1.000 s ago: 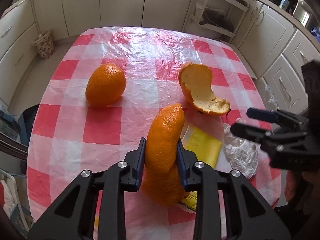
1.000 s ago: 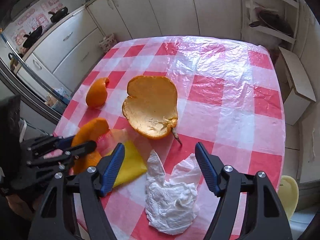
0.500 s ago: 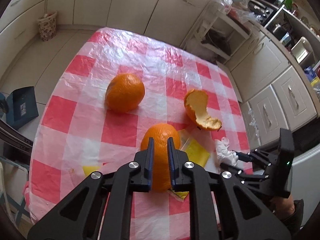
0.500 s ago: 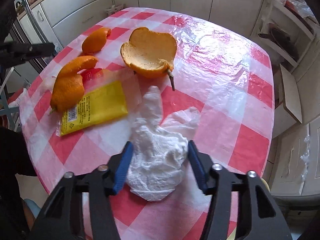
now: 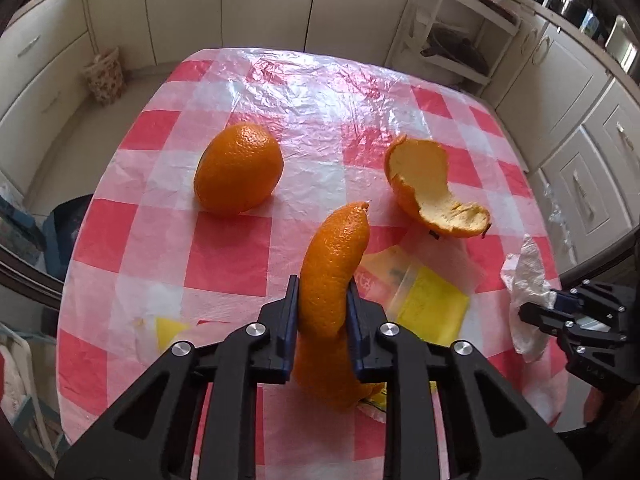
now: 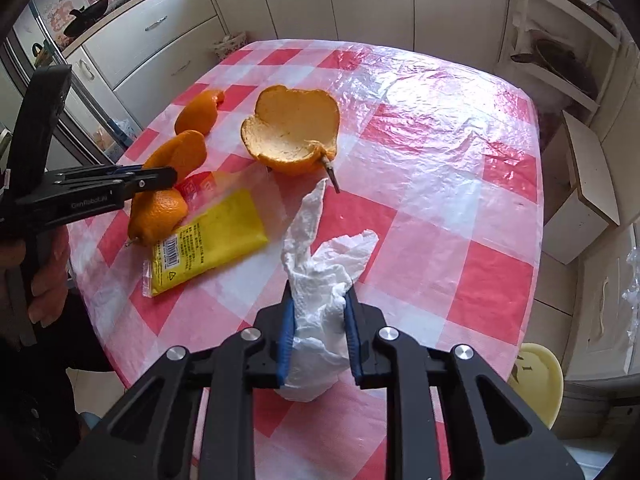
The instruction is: Collect trash
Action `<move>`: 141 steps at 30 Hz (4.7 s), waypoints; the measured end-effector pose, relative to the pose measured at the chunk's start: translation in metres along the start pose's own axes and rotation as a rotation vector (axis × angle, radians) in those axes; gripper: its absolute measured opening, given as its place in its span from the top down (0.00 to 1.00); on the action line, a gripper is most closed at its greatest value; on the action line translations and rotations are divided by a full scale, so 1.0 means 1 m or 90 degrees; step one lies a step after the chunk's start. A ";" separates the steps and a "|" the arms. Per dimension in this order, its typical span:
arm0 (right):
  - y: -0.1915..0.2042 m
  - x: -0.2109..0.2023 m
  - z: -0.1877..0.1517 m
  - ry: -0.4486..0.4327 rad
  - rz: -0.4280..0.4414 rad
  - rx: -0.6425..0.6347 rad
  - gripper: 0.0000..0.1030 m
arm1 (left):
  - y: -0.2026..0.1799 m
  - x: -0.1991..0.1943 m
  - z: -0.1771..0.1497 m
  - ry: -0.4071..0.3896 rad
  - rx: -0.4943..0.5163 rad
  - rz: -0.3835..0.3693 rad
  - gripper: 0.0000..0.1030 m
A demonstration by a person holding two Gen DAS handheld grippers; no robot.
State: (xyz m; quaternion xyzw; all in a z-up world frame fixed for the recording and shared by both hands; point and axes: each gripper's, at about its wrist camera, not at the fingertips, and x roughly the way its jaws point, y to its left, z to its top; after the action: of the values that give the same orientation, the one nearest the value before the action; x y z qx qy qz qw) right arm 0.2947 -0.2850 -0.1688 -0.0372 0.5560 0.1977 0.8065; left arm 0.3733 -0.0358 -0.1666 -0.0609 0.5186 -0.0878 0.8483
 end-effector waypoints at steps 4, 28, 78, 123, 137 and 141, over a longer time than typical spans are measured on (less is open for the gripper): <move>-0.009 -0.011 0.001 -0.020 0.024 0.028 0.78 | 0.016 -0.022 0.006 -0.015 -0.045 -0.087 0.81; -0.116 -0.054 -0.057 -0.007 -0.133 0.153 0.76 | -0.088 -0.030 -0.016 -0.005 0.033 -0.354 0.81; -0.146 -0.091 -0.040 -0.156 0.004 0.303 0.22 | -0.104 -0.037 -0.045 -0.023 0.074 -0.009 0.32; -0.013 0.072 0.085 -0.032 0.156 0.260 0.49 | -0.055 0.021 -0.039 0.064 0.269 0.043 0.40; -0.001 0.055 0.077 -0.014 0.130 0.178 0.93 | -0.015 0.002 -0.035 0.059 0.199 0.038 0.84; -0.008 0.047 0.072 -0.004 0.107 0.156 0.93 | -0.001 -0.010 -0.035 0.058 0.170 0.015 0.84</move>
State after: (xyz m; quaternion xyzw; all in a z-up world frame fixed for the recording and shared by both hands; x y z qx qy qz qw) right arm 0.3754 -0.2587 -0.1860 0.1091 0.5744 0.1953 0.7874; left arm 0.3373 -0.0345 -0.1736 0.0629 0.5410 -0.1492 0.8253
